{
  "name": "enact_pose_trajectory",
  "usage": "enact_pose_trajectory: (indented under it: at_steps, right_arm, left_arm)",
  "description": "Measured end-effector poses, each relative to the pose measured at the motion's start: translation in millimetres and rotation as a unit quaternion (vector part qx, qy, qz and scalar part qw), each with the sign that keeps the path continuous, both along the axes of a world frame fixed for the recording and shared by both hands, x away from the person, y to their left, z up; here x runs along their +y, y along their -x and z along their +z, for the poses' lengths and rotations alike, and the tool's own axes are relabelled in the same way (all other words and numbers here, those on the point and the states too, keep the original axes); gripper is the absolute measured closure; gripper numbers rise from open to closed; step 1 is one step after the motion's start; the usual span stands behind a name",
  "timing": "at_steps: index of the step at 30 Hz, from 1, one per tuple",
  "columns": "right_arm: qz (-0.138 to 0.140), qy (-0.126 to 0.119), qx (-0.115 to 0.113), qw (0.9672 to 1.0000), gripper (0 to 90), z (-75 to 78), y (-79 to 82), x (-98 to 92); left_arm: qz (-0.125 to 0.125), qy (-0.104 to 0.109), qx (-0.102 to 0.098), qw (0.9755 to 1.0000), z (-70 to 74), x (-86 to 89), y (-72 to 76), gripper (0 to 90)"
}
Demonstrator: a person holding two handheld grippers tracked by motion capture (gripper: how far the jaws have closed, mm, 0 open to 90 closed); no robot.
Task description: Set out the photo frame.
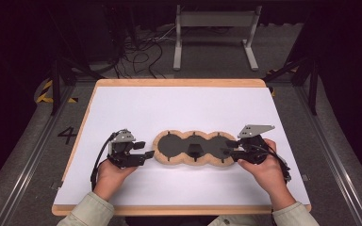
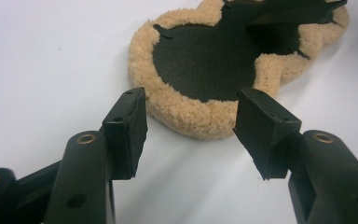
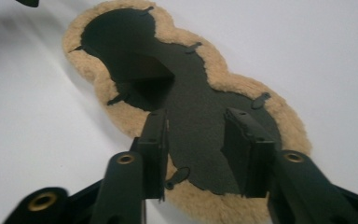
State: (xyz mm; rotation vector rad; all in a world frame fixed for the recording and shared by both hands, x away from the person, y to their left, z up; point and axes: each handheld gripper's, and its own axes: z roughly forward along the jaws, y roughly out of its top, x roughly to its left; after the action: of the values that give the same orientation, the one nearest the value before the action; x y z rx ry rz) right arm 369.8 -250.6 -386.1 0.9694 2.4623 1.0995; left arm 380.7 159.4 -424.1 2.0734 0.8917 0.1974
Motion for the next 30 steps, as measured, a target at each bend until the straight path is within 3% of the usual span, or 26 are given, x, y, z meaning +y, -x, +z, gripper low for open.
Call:
enact_pose_trajectory:
  at_steps: [3, 10, 12, 20, 28, 30]
  right_arm:
    - [-0.009, 0.004, 0.01, 0.9999, 55.0, 0.0, -2.2, -4.6]
    - [-0.025, 0.011, 0.016, 0.9995, 45.6, -0.3, -5.6, -13.7]
    - [-0.032, 0.017, 0.025, 0.999, 38.2, -2.5, -8.0, -18.5]
    - [-0.044, 0.026, 0.055, 0.9972, 23.4, -14.6, -13.8, -27.4]
    - [-0.05, 0.028, 0.077, 0.9954, 22.0, -22.3, -14.5, -34.4]
    - [-0.041, 0.038, 0.094, 0.994, 25.2, -26.0, -13.5, -38.0]
  left_arm:
    - [-0.003, 0.001, 0.016, 0.9999, -0.8, 0.5, -1.7, 40.2]
    - [0.01, 0.004, 0.023, 0.9997, -1.8, 3.1, -4.2, 36.1]
    - [0.012, 0.006, 0.029, 0.9995, -3.7, 3.5, -5.9, 34.9]
    - [0.005, 0.002, 0.042, 0.9991, -8.0, 1.5, -10.3, 27.9]
    - [-0.001, 0.001, 0.053, 0.9986, -12.0, -1.6, -13.9, 24.6]
    - [-0.003, -0.006, 0.05, 0.9987, -12.7, -3.1, -13.9, 26.2]
